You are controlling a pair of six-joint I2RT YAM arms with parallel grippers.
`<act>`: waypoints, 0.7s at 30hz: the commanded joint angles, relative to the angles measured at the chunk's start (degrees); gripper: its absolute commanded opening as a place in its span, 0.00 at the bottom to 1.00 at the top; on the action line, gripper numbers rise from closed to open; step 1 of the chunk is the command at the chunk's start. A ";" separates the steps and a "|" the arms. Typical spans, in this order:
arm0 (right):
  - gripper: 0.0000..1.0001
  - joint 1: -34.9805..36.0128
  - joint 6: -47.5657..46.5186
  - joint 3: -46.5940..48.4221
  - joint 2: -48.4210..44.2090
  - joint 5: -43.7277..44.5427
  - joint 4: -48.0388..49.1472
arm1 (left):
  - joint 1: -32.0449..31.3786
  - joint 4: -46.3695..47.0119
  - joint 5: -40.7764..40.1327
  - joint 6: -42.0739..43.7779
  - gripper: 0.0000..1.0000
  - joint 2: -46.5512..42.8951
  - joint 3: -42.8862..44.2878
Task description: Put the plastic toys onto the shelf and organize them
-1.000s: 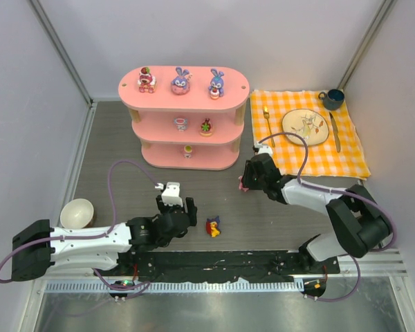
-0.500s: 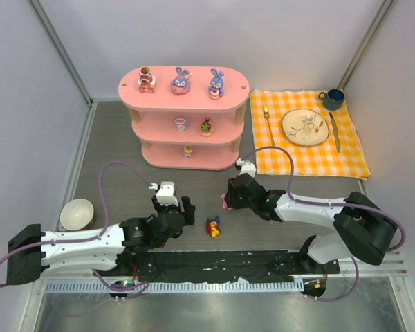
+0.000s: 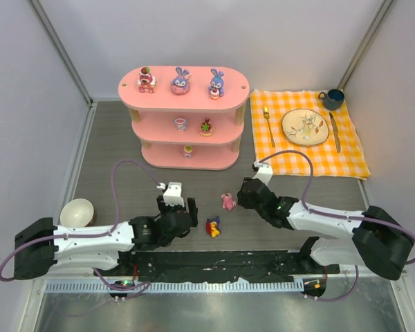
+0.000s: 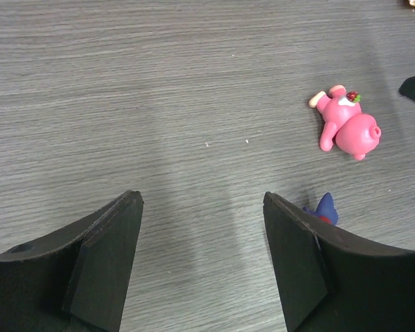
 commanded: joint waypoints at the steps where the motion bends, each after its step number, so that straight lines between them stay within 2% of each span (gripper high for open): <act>1: 0.32 0.14 -0.26 -0.09 6.60 1.43 2.36 | -0.06 4.05 0.16 0.25 0.75 2.29 3.86; 5: 0.28 0.14 -2.29 0.44 12.41 -1.82 7.37 | -0.06 4.67 0.78 0.34 0.76 2.99 4.39; 10: 0.26 1.81 -2.55 1.49 15.33 -3.94 10.18 | -0.06 4.84 0.61 0.34 0.76 2.73 4.31; 17: 0.26 6.20 -1.41 5.26 19.10 -4.29 10.28 | -0.06 4.85 0.34 0.60 0.77 3.17 4.66; 21: 0.25 9.10 2.71 7.47 20.51 -2.01 7.47 | -0.06 4.58 0.52 0.86 0.77 3.69 5.10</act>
